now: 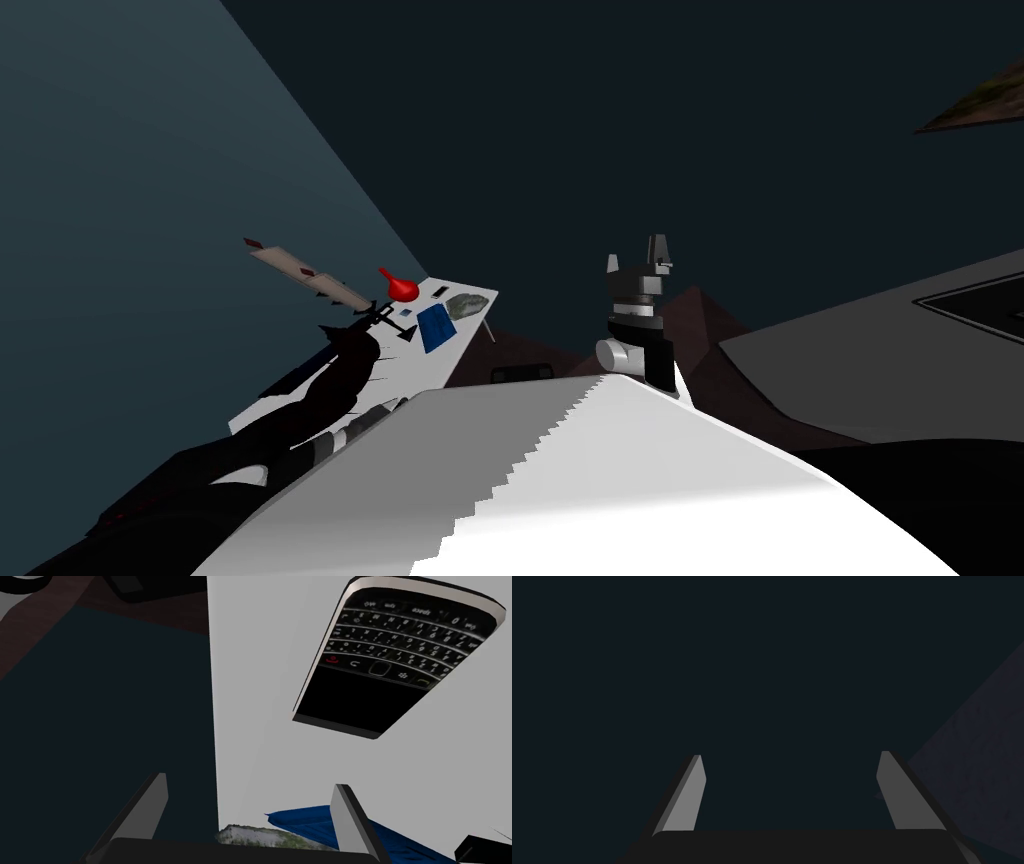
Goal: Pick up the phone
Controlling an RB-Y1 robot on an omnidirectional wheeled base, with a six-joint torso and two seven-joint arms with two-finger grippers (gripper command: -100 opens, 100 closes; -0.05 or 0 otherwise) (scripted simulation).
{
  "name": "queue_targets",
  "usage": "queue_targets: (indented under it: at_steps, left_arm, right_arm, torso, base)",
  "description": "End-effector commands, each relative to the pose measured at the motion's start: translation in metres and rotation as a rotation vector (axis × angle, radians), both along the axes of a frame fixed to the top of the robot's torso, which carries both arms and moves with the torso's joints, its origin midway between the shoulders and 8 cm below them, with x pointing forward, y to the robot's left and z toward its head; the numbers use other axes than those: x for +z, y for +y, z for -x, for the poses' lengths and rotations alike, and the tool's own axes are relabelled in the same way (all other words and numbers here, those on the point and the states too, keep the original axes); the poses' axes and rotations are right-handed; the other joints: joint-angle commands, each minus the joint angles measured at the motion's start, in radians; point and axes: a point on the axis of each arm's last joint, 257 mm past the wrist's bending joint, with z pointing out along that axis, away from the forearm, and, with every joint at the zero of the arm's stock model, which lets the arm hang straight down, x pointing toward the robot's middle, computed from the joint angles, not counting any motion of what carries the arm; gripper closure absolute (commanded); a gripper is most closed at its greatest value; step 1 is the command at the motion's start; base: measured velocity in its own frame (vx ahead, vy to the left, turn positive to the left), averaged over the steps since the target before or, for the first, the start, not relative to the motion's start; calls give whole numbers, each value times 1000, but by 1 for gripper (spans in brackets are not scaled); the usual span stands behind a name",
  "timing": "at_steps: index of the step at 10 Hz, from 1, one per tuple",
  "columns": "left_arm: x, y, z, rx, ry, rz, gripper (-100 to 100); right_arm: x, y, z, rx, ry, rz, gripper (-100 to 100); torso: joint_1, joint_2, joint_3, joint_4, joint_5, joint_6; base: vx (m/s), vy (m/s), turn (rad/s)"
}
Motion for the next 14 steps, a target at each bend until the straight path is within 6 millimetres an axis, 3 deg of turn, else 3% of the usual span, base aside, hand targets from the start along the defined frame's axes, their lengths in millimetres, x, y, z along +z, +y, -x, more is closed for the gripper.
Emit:
queue_targets:
  at_steps: [1,5,10,11,12,13,14]
  left_arm:
    - [-6,14,11,-4,35,-34,-100]
    - [-28,58,51,1,177,-148,-100]
    - [-40,84,77,-5,263,-218,-100]
    - [-39,82,74,-5,253,-211,-100]
    - [-39,83,75,-4,255,-212,0]
    - [-49,81,79,4,255,-209,-100]
    - [-54,80,82,9,255,-208,-100]
  right_arm:
    - [0,0,0,0,0,0,0]
    - [0,0,0,0,0,0,0]
    - [0,0,0,0,0,0,0]
    - [0,0,0,0,0,0,0]
    - [0,0,0,0,0,0,0]
    - [0,0,0,0,0,0,0]
    - [0,0,0,0,0,0,0]
  torso:
    - [0,0,0,0,0,0]
    - [1,0,0,0,0,0]
    - [1,4,2,1,0,0]
    - [1,4,2,1,0,0]
    - [1,5,3,1,0,0]
    - [2,6,3,1,0,0]
    - [2,6,3,1,1,0]
  base:
    - [85,-21,23]
    - [87,-20,37]
    - [37,-21,28]
    - [17,-10,5]
    - [0,0,0]
    - [12,4,-53]
    - [17,11,-70]
